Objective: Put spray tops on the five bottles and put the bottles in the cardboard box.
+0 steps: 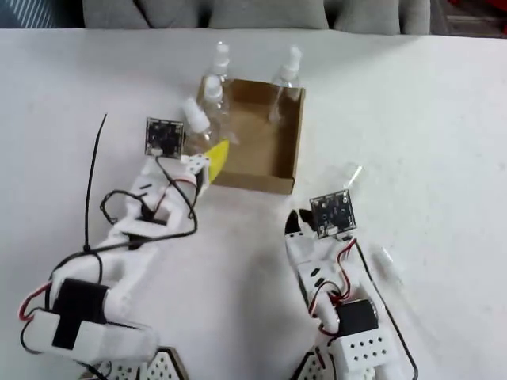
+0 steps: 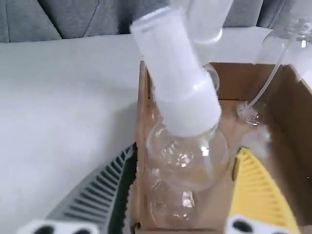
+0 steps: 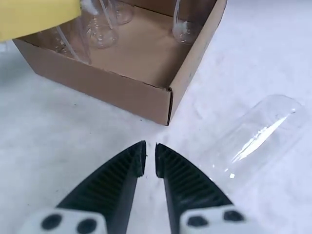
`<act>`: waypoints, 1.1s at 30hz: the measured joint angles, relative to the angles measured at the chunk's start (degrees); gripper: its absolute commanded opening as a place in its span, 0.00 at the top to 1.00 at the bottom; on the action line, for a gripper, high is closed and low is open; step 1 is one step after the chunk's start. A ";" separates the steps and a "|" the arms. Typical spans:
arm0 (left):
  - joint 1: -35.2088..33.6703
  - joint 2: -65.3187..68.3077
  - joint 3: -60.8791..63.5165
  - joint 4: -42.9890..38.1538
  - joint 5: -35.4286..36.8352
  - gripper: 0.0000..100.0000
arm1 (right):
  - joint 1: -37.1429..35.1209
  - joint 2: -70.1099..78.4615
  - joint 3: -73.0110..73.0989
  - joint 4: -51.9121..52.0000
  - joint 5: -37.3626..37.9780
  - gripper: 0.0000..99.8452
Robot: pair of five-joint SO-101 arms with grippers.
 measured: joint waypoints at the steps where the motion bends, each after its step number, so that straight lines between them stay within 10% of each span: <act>1: 0.00 -1.05 0.97 0.00 0.26 0.63 | 0.00 0.00 0.00 0.00 0.00 0.98; 22: 0.00 -28.48 21.63 0.70 1.76 0.62 | 0.00 0.00 0.00 0.00 0.00 0.98; 33: 0.00 -47.74 25.76 25.32 1.76 0.62 | 0.00 0.00 0.00 0.00 0.00 0.98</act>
